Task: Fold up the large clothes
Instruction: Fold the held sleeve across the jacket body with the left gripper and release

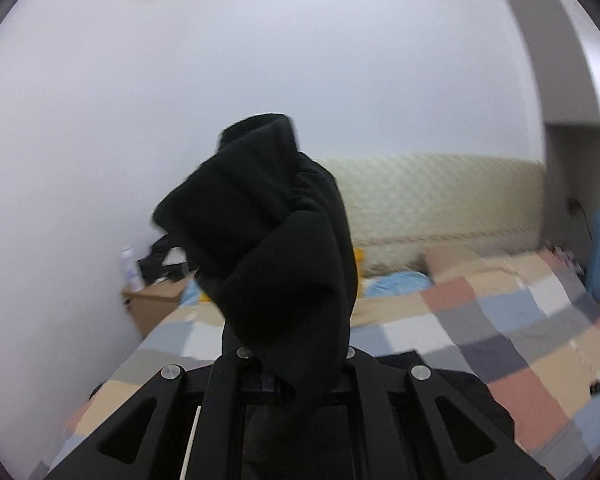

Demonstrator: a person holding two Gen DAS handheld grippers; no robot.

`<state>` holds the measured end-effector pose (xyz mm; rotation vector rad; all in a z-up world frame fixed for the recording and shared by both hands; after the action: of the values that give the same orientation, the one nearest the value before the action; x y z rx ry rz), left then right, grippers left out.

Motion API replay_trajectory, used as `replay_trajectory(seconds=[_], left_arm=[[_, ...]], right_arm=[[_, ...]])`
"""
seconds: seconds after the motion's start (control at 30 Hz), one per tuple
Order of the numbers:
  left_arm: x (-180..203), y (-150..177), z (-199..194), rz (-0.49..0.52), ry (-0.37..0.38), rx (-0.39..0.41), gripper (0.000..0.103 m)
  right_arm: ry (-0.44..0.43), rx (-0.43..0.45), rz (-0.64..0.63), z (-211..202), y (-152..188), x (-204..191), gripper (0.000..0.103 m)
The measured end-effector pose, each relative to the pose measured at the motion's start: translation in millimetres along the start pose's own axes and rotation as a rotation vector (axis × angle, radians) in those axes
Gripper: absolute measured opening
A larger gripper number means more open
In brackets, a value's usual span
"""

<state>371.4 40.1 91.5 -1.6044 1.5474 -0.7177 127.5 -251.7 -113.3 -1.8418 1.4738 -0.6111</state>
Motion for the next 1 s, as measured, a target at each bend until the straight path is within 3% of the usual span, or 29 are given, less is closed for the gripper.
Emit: replay_trajectory(seconds=[0.17,0.4,0.53,0.67,0.77,0.9,1.0], left_arm=[[96,34,19,0.007,0.223,-0.024,0.009],[199,95,78,0.046,0.327,-0.149,0.010],[232,145,122,-0.012,0.407,-0.272,0.010],[265,188,147,0.057,0.380,-0.310,0.010],[274,220,178,0.078,0.407,-0.399,0.012],[276,227,188,0.104,0.493,-0.432,0.014],[269,223,180,0.124,0.509,-0.429,0.015]], right_arm=[[-0.008,-0.003,-0.016,8,-6,4,0.103],[-0.047,-0.028,0.078,18,6,35,0.103],[-0.061,-0.028,0.145,23,7,52,0.103],[-0.055,-0.027,0.157,29,5,55,0.103],[-0.055,-0.055,0.154,39,8,55,0.103],[-0.054,-0.075,0.164,49,9,59,0.103],[-0.050,-0.078,0.169,52,9,60,0.103]])
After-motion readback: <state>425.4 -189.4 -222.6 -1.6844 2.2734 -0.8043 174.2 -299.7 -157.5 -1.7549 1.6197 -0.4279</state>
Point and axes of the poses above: each gripper's, at about its wrist camera, not at the fingertips, and z roughly the way its jaws point, x to its right, y to its underside, the point moved 4 cm from there along z, roughly the way its jaws point, and after that the axes turned 13 degrees about -x, right-handed, at the moved point
